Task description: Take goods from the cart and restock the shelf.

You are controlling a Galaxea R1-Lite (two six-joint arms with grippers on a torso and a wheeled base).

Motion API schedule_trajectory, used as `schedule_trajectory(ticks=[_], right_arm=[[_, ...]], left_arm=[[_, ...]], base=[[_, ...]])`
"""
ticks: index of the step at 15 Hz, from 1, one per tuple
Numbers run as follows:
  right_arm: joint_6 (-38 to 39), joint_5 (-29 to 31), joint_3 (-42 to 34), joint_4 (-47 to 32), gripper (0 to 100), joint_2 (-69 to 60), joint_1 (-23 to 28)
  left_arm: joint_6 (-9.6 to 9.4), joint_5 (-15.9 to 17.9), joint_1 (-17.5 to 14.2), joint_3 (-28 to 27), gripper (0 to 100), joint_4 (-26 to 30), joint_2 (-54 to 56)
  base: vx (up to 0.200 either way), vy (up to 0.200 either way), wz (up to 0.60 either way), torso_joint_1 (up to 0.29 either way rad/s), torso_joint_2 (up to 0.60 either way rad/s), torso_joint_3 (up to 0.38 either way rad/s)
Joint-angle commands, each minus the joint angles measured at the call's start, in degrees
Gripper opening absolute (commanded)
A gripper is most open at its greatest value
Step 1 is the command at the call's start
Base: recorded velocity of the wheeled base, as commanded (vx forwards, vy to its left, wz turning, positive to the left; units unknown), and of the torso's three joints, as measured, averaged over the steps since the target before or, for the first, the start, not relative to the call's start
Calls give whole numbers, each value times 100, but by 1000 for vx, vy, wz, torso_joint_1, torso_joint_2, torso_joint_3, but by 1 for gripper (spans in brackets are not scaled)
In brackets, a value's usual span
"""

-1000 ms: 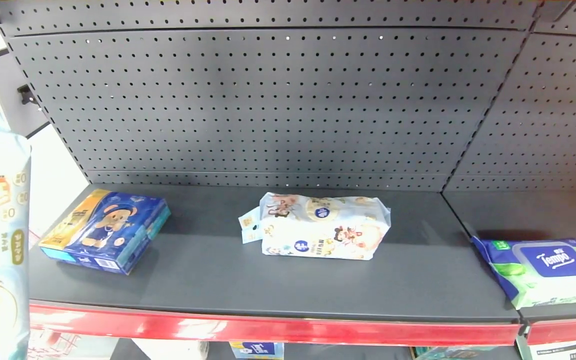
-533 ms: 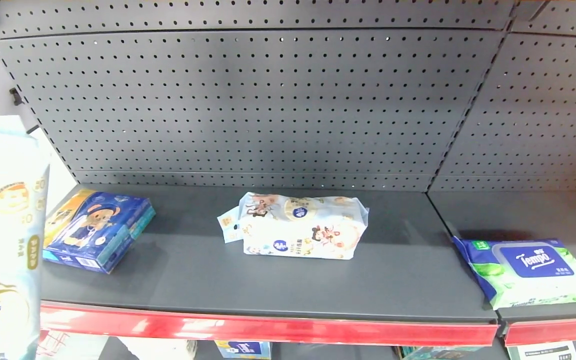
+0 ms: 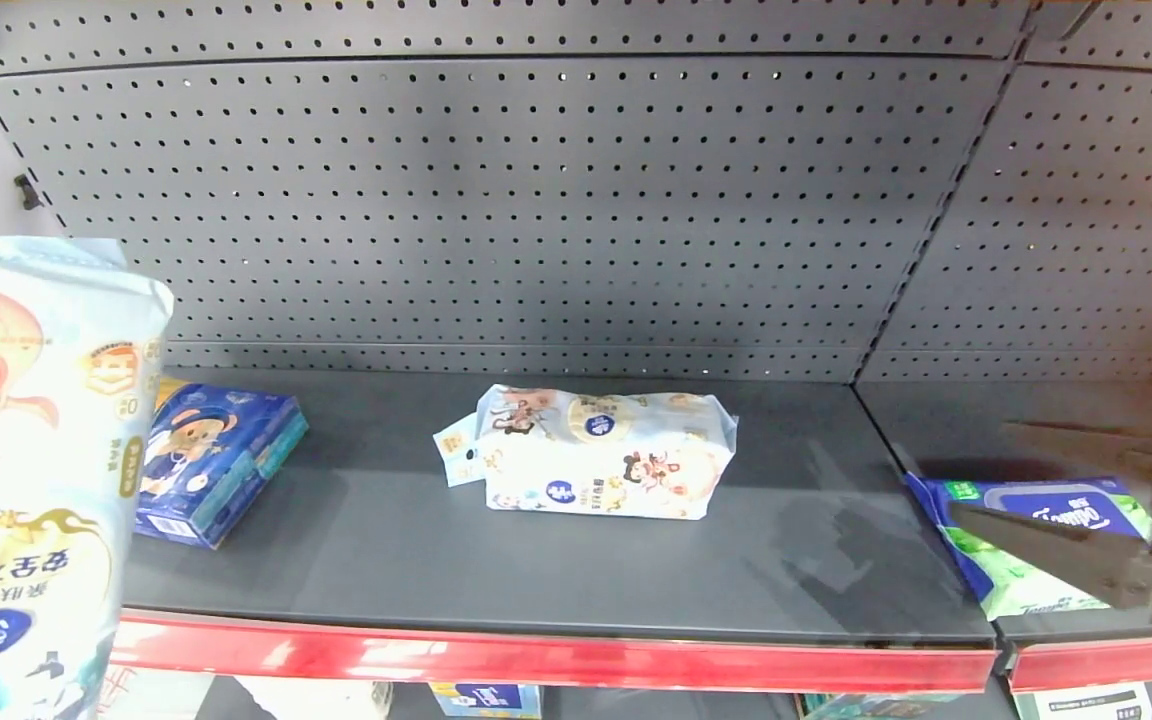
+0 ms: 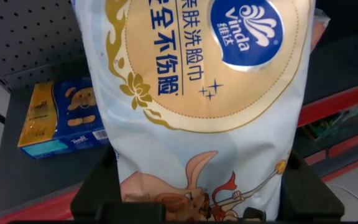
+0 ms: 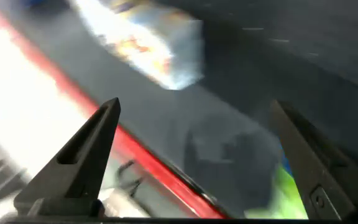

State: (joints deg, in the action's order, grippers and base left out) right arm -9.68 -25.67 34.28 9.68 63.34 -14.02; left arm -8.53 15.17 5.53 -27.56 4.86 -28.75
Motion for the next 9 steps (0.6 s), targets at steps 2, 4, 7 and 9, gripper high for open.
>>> schedule_trajectory(ticks=[2, 4, 7, 9], right_arm=[[-658, -1405, 1028, 236, 100, 2402, -347], [-693, -1651, 1397, 245, 100, 2956, -497], [-1185, -1906, 1845, 245, 100, 3553, -497], [-1519, -2012, 2048, 236, 100, 3887, -505]], left_arm=[[27, 22, 0, -179, 0, 6, -413], [27, 22, 0, -223, 0, -3, -492], [27, 22, 0, -267, 0, -3, -518], [27, -5, 0, -329, 0, -3, -588]], base=[[0, 0, 0, 0, 0, 0], [0, 0, 0, 0, 0, 0], [0, 0, 0, 0, 0, 0], [0, 0, 0, 0, 0, 0]])
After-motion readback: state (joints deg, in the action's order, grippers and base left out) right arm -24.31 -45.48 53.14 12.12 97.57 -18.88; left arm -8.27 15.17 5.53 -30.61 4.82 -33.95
